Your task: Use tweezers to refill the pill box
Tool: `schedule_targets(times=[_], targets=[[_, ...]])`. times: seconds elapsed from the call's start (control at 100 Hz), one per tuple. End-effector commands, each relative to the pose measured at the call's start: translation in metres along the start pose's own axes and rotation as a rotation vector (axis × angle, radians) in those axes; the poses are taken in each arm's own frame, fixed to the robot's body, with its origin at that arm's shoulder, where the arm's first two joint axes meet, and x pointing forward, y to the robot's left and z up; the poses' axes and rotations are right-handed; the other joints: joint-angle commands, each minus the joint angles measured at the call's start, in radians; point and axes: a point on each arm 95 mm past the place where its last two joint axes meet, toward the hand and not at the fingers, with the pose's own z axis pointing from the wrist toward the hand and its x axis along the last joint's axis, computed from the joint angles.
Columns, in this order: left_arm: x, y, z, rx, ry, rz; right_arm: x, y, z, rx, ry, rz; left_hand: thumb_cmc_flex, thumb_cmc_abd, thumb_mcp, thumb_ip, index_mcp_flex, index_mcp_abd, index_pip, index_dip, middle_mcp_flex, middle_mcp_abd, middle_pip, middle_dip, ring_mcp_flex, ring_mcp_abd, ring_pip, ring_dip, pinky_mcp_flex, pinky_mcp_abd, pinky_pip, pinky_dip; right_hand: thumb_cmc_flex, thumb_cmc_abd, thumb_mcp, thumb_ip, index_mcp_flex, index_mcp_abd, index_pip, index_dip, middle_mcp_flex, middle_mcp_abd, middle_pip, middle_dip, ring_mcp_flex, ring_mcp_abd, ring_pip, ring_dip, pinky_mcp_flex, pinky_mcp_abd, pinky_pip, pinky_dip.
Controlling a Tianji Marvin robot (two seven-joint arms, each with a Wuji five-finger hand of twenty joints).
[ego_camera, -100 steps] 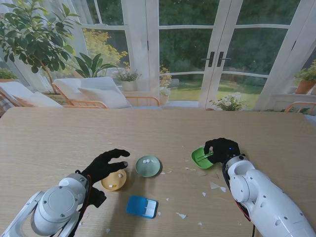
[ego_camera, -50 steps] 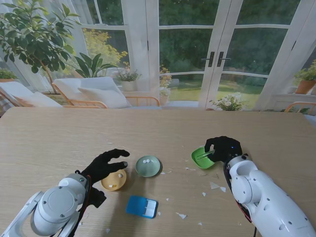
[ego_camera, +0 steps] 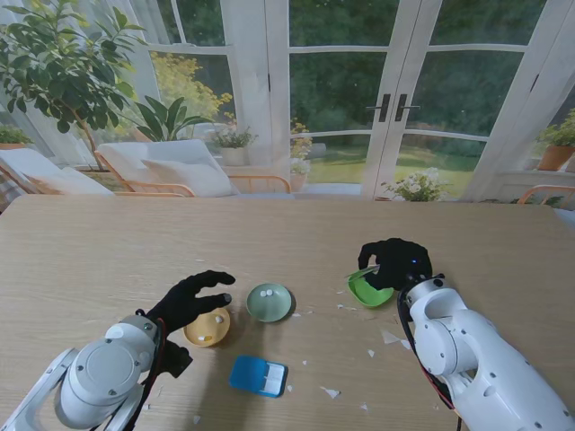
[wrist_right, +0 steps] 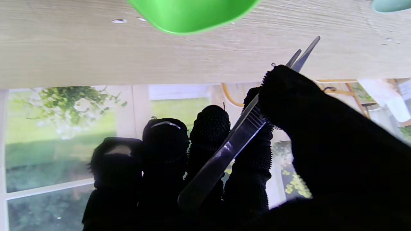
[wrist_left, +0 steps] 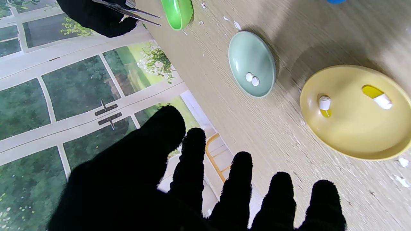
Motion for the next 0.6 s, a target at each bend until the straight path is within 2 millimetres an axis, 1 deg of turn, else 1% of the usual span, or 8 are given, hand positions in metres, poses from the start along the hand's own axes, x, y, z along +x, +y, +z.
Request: schedule_targets(times=[0.0, 0.17, 0.2, 0.43, 0.59], targets=[[0.002, 0.001, -0.002, -0.012, 0.006, 0.003, 0.018, 0.001, 0.001, 0.007, 0.034, 0.011, 0.009, 0.009, -0.012, 0.028, -0.017, -0.035, 0.010, 0.011, 0.003, -0.037, 0.023, 0.014, -0.028, -0.024, -0.009, 0.010, 0.001, -0.029, -0.014, 0.012, -0.007, 0.035, -0.003, -0.003, 0.016, -0.058, 0.025, 0.005, 0.005, -0.015, 0.023, 0.014, 0.012, 0.008, 0.027, 0.013, -0.011, -0.016, 0.066, 0.001], [0.001, -0.003, -0.004, -0.041, -0.001, 0.008, 0.046, 0.000, 0.008, 0.024, 0.084, 0.015, 0.005, 0.009, -0.013, 0.028, -0.027, -0.040, 0.000, 0.005, -0.007, -0.043, 0.016, 0.010, -0.027, -0.030, -0.014, 0.003, 0.001, -0.031, -0.021, 0.005, -0.010, 0.037, -0.011, 0.002, 0.008, -0.057, 0.019, 0.007, 0.000, -0.016, 0.022, 0.019, 0.007, 0.008, 0.026, 0.015, -0.015, -0.018, 0.065, 0.002], [0.000, -0.003, -0.004, -0.046, -0.001, 0.012, 0.051, -0.001, 0.010, 0.027, 0.093, 0.015, 0.008, 0.010, -0.017, 0.028, -0.027, -0.040, -0.005, 0.001, -0.010, -0.047, 0.013, 0.009, -0.024, -0.032, -0.020, -0.009, 0.004, -0.033, -0.027, -0.003, -0.011, 0.037, -0.012, 0.002, 0.007, -0.056, 0.019, 0.008, -0.001, -0.017, 0.021, 0.020, 0.007, 0.008, 0.027, 0.015, -0.015, -0.019, 0.065, 0.002], [0.000, -0.004, -0.008, -0.043, 0.010, 0.051, 0.087, -0.018, 0.027, 0.053, 0.133, 0.024, 0.007, 0.010, -0.019, 0.029, -0.022, -0.043, -0.016, -0.007, -0.011, -0.049, 0.005, 0.001, -0.024, -0.033, -0.019, -0.021, 0.006, -0.034, -0.034, -0.017, -0.013, 0.040, -0.014, 0.008, 0.008, -0.055, 0.016, 0.012, -0.001, -0.022, 0.022, 0.026, 0.008, 0.006, 0.027, 0.016, -0.015, -0.022, 0.066, 0.003], [0.001, -0.005, -0.009, -0.034, 0.016, 0.048, 0.106, -0.028, 0.040, 0.071, 0.136, 0.030, 0.006, 0.010, -0.018, 0.029, -0.017, -0.042, -0.019, -0.010, -0.008, -0.050, 0.004, -0.001, -0.025, -0.033, -0.016, -0.023, 0.007, -0.034, -0.034, -0.021, -0.012, 0.038, -0.015, 0.011, 0.009, -0.055, 0.014, 0.014, -0.004, -0.023, 0.023, 0.030, 0.003, 0.005, 0.028, 0.018, -0.021, -0.024, 0.066, 0.005]])
